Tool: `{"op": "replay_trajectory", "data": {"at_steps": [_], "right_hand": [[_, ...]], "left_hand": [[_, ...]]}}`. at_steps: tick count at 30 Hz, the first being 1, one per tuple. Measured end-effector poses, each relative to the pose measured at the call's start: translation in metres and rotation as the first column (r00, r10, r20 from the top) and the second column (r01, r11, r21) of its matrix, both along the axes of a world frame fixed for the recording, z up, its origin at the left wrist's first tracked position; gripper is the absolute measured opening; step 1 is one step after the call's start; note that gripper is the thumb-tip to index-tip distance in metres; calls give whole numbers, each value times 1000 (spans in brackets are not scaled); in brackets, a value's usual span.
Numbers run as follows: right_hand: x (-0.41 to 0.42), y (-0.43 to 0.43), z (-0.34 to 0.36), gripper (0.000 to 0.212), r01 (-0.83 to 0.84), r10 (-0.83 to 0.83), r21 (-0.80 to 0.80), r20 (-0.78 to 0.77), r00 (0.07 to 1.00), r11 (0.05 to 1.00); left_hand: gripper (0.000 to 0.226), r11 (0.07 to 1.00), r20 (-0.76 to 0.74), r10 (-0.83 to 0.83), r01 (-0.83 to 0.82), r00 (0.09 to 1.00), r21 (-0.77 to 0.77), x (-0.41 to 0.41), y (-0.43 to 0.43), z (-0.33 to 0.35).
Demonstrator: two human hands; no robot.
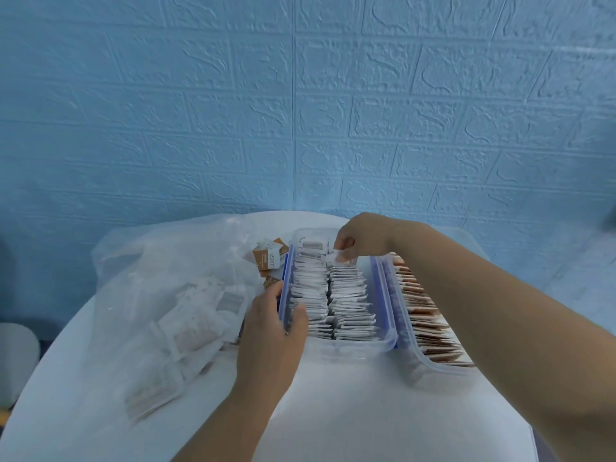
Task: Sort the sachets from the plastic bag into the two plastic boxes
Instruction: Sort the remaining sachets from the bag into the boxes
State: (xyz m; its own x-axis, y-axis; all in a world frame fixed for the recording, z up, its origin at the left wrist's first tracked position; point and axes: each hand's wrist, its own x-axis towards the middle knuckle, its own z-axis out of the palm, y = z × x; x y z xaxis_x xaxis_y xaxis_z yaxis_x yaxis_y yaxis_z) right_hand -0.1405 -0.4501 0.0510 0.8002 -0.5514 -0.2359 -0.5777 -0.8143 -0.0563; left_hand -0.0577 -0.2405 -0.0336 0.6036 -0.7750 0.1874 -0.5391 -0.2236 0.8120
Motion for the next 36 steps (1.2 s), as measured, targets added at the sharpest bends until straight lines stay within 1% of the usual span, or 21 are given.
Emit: {"op": "replay_trajectory", "data": {"at_steps": [3,7,9,11,13,15,17,18,20,22,23,25,26,27,28,29,30,31,32,34,36], "right_hand": [[-1,3,4,36,-6,7,45,-30,1000,999],[-1,7,7,36,18,-17,38,-37,999,999],[-3,11,9,32,25,-26,41,23,999,999],[-6,15,12,29,29,-36,51,130,991,998],[-9,21,15,26,27,-43,66,246,968,997],[-9,31,15,24,21,-53,95,346,937,995],[-4,44,15,25,9,-60,122,426,903,993],[1,51,15,26,-4,-56,128,462,885,992],[16,65,16,27,-26,-52,142,518,854,990],[36,79,17,34,-17,-75,173,512,856,985],[47,86,15,40,2,-95,192,473,876,981],[67,98,9,55,49,-126,222,348,929,974],[76,104,5,62,68,-144,252,297,944,965],[83,110,1,65,80,-161,288,271,949,954],[89,116,-2,64,86,-179,320,272,946,943],[93,120,-5,57,88,-197,346,297,934,934],[96,123,-6,46,78,-212,369,340,916,926],[96,128,-6,35,52,-223,402,392,893,914],[95,133,-5,29,11,-237,450,450,861,893],[91,140,0,28,-71,-303,565,540,785,822],[84,147,7,25,-130,-353,628,583,732,767]], "left_hand": [[45,1000,10,11,-10,1000,-10,-1,0,0],[43,1000,6,-7,8,1000,-24,0,-1,0],[44,999,8,-15,15,1000,-29,1,1,0],[46,999,-12,-33,32,999,-36,2,4,2],[40,991,-19,-73,70,997,-115,1,12,6],[31,969,54,-95,105,994,-224,3,25,12],[27,954,126,-37,73,991,-289,12,40,21],[27,951,177,32,24,984,-307,21,47,25],[36,937,298,200,-93,933,-336,43,61,34],[45,909,356,363,-244,861,-338,71,71,38],[49,892,335,432,-341,837,-298,86,74,38],[63,868,212,496,-487,842,-98,108,79,38],[71,869,99,492,-495,865,4,117,81,37],[75,879,-55,475,-470,878,81,123,83,38],[74,899,-223,438,-421,871,123,129,83,37],[68,922,-349,388,-360,853,145,133,84,36],[58,940,-409,340,-306,847,149,136,85,34],[45,953,-427,303,-272,852,133,139,87,33],[32,960,-440,278,-263,854,96,140,89,33],[13,963,-500,239,-269,833,12,140,94,38],[11,953,-508,229,-296,831,-56,142,98,43]]}}
